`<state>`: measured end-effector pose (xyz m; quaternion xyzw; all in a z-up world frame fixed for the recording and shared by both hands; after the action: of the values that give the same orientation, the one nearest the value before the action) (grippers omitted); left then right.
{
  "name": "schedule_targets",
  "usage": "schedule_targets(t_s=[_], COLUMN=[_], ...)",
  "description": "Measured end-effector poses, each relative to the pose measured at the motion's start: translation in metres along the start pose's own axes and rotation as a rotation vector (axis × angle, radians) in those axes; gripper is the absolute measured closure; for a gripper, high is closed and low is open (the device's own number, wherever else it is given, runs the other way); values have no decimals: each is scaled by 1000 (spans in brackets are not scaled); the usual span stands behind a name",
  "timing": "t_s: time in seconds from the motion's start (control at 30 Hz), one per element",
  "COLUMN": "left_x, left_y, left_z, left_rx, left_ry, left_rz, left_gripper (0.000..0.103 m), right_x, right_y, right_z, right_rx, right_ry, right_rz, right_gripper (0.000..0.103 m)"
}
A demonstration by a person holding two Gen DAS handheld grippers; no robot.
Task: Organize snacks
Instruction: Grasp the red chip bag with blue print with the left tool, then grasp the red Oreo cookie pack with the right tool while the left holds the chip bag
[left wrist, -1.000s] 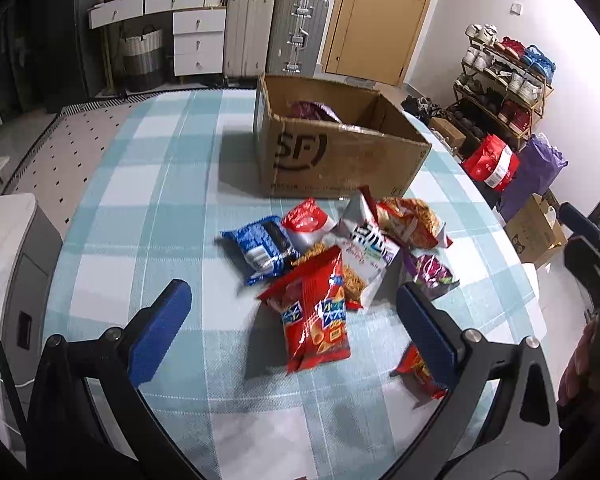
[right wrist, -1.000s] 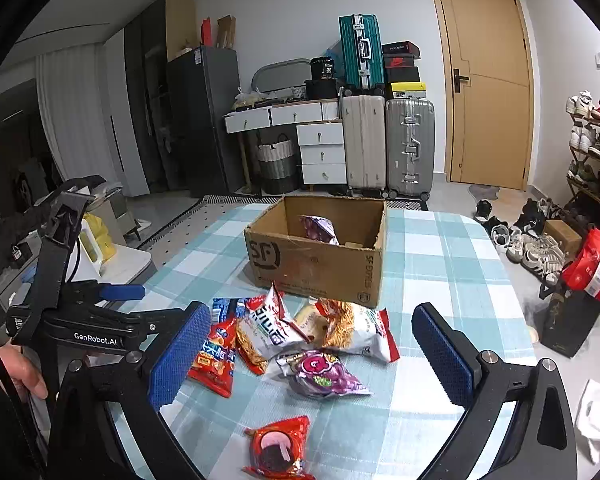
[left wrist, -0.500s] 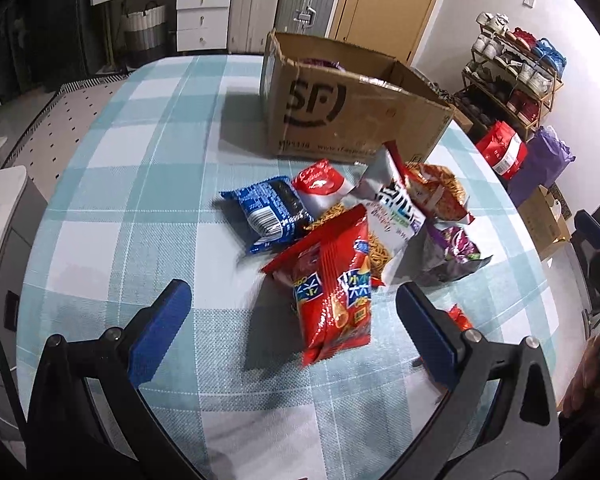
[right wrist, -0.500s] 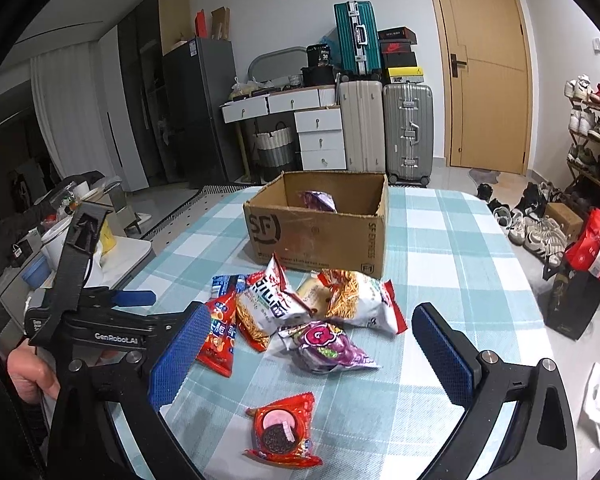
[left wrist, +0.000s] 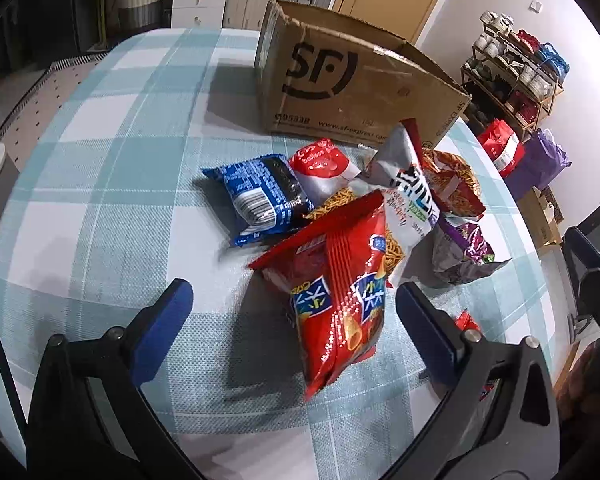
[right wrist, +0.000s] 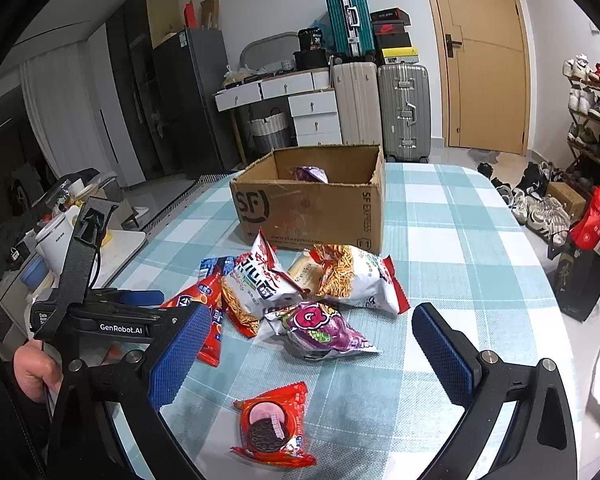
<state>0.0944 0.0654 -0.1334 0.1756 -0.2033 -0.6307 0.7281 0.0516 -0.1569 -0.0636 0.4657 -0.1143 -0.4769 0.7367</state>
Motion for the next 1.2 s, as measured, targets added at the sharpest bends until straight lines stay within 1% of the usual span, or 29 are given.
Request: schedule_targets(t_s=[0.17,0.27,0.3,0.33,0.37,0.4,0.43,0.47,0.53,0.9,1.2], left_x=[0,-1,-1,-1,0,2,2,1,2,-3,-11], left_y=[-1,0,0,-1,-2,-2,-4,-5,-6,-12,-17], left_z=[-6,-12,-14,-16,-18,-17,-18,-18,-19,-11,2], left_rx=[-7,-19,-29,-37,-44,-28,-30,-30,-24,-15,1], left_ry=[-11,-21,-30,-40,-43,-37,-56,-72,-76,-89,-103], left_rz=[3,7,9,5,-3,-21,-27,-27,-31,-24,-20], left_gripper=[6,18,26,42,50,58,62,62,64,64,64], right_x=[3,5,5,5,5,5,5,5,5,3,0], right_y=[-4,-6,-6,-7,-7,-7,-8,-9,-13,-23,-33], right_z=[-6,-9,-10,-10,-10,-11,-11,-11,-10,-9,-9], right_rx=[-11,-14,-16,-17,-18,-19,-21,-23,-26,-46,-71], right_ry=[5,8,9,10,10,10,10,9,12,15,25], right_rz=[-9,-14,-17,-18,-18,-19,-19,-18,-22,-30,-28], right_gripper=[1,1,1,1,1,1,1,1,1,1,1])
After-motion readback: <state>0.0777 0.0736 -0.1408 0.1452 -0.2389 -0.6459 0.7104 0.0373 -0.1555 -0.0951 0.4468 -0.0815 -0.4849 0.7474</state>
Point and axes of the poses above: each gripper's, at about its wrist camera, not at the fingertips, and z roughly against the way its jaws point, x to its right, y to its top, the point moved 1 cm from there along -z, roughly the way its jaws point, and after that the axes turned 13 degrees about y, right-handed, at the moved point
